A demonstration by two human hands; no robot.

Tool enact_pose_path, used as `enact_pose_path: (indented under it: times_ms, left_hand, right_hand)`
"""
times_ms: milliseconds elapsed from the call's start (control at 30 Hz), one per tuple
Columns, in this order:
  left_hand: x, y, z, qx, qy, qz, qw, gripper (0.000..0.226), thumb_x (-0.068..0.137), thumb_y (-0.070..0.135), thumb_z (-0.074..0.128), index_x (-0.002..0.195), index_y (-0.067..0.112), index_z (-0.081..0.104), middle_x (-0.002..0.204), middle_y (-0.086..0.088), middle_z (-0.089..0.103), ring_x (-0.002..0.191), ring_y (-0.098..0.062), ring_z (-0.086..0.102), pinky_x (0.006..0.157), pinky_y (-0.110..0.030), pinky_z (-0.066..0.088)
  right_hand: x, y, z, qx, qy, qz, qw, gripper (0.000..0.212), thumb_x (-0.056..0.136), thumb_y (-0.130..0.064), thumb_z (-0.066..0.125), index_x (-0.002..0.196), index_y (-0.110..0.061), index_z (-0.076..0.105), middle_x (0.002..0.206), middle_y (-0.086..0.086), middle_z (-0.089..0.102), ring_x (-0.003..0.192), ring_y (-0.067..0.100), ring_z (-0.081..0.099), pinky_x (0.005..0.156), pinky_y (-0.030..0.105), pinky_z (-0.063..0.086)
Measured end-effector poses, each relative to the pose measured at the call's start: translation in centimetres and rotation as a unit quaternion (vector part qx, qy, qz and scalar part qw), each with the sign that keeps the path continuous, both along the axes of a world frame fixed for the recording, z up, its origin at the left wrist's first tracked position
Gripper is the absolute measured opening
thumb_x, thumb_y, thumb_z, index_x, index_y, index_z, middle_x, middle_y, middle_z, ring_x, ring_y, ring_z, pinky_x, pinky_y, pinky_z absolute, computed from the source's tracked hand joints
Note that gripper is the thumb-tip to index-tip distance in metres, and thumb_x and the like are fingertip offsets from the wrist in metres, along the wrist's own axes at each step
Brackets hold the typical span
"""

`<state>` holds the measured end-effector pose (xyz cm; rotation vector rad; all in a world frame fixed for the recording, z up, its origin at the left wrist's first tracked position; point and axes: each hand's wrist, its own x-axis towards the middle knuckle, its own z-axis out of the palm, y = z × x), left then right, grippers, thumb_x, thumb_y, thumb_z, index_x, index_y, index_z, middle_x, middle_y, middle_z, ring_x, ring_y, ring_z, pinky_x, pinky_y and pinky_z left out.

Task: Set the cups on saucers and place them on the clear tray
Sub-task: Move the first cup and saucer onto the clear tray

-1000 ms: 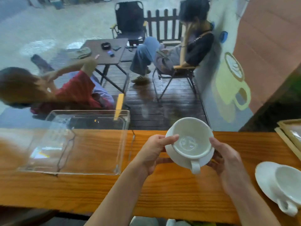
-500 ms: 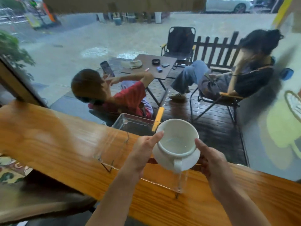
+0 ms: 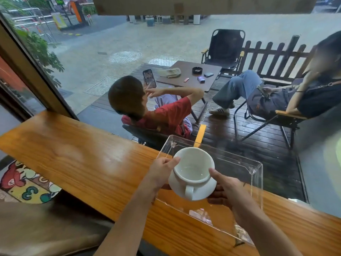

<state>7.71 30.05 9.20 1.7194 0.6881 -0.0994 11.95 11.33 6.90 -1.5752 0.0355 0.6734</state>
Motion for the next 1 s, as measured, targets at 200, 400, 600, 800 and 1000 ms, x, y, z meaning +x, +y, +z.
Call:
enact_pose_path:
  times_ms: [200, 400, 600, 800, 1000]
  left_hand:
    - [1.1, 1.4, -1.3, 0.013, 0.016, -0.019, 1.000, 0.034, 0.093, 0.042, 0.049, 0.110, 0.014, 0.059, 0.100, -0.006, 0.064, 0.090, -0.019, 0.062, 0.072, -0.034, 0.058]
    - [2.4, 2.6, -1.1, -0.008, -0.018, -0.005, 1.000, 0.035, 0.089, 0.036, 0.056, 0.113, 0.011, 0.057, 0.103, -0.009, 0.064, 0.094, -0.024, 0.063, 0.079, -0.040, 0.057]
    - [3.3, 3.2, -1.1, -0.031, -0.065, 0.016, 0.997, 0.033, 0.089, 0.035, 0.057, 0.114, 0.014, 0.056, 0.102, -0.006, 0.066, 0.094, -0.020, 0.064, 0.081, -0.037, 0.055]
    - [3.8, 3.5, -1.3, -0.034, -0.078, 0.007, 0.996, 0.033, 0.088, 0.036, 0.058, 0.116, 0.019, 0.052, 0.101, 0.000, 0.063, 0.092, -0.015, 0.062, 0.068, -0.023, 0.053]
    - [3.9, 3.4, -2.1, 0.003, -0.062, -0.023, 0.998, 0.044, 0.086, 0.036, 0.060, 0.126, 0.022, 0.046, 0.101, 0.007, 0.060, 0.089, -0.010, 0.061, 0.057, -0.014, 0.047]
  right_hand:
    - [0.8, 1.4, -1.5, -0.025, 0.002, 0.004, 1.000, 0.045, 0.083, -0.046, 0.057, 0.090, -0.004, 0.069, 0.071, 0.011, 0.076, 0.069, 0.027, 0.073, 0.060, 0.031, 0.057]
    - [2.1, 2.7, -1.6, -0.044, 0.008, 0.003, 0.999, 0.042, 0.082, -0.046, 0.060, 0.075, -0.007, 0.072, 0.065, 0.011, 0.076, 0.065, 0.026, 0.073, 0.055, 0.028, 0.058]
    - [3.9, 4.4, -1.3, -0.083, -0.010, 0.004, 0.997, 0.046, 0.082, -0.049, 0.060, 0.071, -0.005, 0.069, 0.051, 0.005, 0.071, 0.055, 0.022, 0.072, 0.051, 0.028, 0.058]
    - [4.8, 4.8, -1.1, -0.091, -0.021, 0.008, 0.996, 0.048, 0.084, -0.051, 0.056, 0.076, -0.005, 0.068, 0.067, 0.012, 0.072, 0.057, 0.021, 0.072, 0.053, 0.028, 0.057]
    - [4.6, 4.4, -1.3, -0.089, -0.018, 0.019, 0.996, 0.053, 0.083, -0.054, 0.054, 0.088, -0.003, 0.065, 0.076, 0.015, 0.070, 0.062, 0.024, 0.071, 0.057, 0.032, 0.058]
